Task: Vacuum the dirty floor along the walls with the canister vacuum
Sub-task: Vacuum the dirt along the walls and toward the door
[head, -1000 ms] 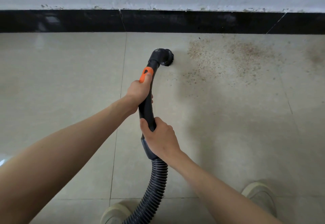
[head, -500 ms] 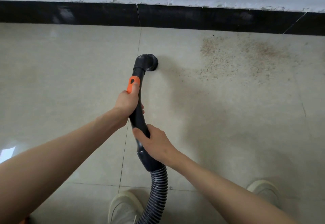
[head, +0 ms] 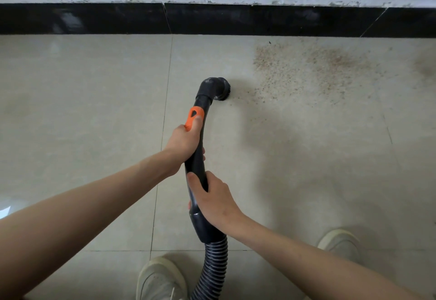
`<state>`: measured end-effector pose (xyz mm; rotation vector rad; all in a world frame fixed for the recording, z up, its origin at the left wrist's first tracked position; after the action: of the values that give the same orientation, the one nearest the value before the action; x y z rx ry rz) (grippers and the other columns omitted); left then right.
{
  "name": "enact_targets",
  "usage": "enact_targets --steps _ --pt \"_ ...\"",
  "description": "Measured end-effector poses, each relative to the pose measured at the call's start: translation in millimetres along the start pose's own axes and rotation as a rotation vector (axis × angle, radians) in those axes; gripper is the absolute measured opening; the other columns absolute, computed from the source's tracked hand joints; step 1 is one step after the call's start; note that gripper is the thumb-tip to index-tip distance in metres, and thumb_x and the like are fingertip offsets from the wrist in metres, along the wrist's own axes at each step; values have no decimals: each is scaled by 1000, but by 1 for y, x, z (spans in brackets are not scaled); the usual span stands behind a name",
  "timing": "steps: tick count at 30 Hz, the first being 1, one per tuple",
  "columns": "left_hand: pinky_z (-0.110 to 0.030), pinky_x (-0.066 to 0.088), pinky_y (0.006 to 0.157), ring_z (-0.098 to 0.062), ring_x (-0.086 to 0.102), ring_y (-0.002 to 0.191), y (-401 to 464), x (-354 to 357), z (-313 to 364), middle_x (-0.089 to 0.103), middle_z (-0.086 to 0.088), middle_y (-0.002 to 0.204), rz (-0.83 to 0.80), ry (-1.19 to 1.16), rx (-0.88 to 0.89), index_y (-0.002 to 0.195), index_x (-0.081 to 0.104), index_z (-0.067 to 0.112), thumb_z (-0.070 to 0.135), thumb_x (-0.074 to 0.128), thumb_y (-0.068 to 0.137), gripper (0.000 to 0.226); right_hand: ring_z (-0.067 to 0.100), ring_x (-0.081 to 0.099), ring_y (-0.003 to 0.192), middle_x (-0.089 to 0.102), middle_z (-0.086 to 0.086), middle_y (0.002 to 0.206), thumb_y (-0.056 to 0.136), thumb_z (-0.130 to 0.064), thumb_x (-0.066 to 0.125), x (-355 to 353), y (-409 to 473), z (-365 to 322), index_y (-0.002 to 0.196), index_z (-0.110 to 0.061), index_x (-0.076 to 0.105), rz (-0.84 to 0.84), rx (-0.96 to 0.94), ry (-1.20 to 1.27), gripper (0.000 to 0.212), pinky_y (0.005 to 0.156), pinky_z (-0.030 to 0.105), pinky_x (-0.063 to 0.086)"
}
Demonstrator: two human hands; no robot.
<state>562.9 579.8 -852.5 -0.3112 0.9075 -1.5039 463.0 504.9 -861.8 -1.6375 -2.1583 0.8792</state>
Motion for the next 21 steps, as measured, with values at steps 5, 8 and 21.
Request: enact_targets --steps 5,8,21 --pt "-28 51 53 -23 57 55 1 22 11 57 -11 68 -52 39 12 100 46 6 52 36 96 47 29 69 80 69 16 89 98 -47 42 -15 -3 5 89 -20 48 58 20 26 30 78 40 55" --pt "-27 49 52 -23 58 54 3 38 21 58 -11 68 -86 67 37 100 47 6 54 36 96 49 31 68 81 69 18 89 99 -46 41 -28 -2 3 87 -21 47 89 11 27 29 78 41 55" --pt "-30 52 58 -25 58 55 16 14 20 59 -14 68 -88 -40 -13 101 50 4 59 42 91 56 33 68 84 69 21 88 99 -47 41 -16 11 -16 82 -20 44 51 -5 -2 32 74 39 55"
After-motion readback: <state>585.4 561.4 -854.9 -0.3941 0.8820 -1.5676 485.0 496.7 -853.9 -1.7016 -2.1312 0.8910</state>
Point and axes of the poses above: each hand's wrist, its own y-axis towards the middle knuckle, its own x-axis out of the palm, z = x × y, the point moved 8 cm from there along y, towards the middle knuckle
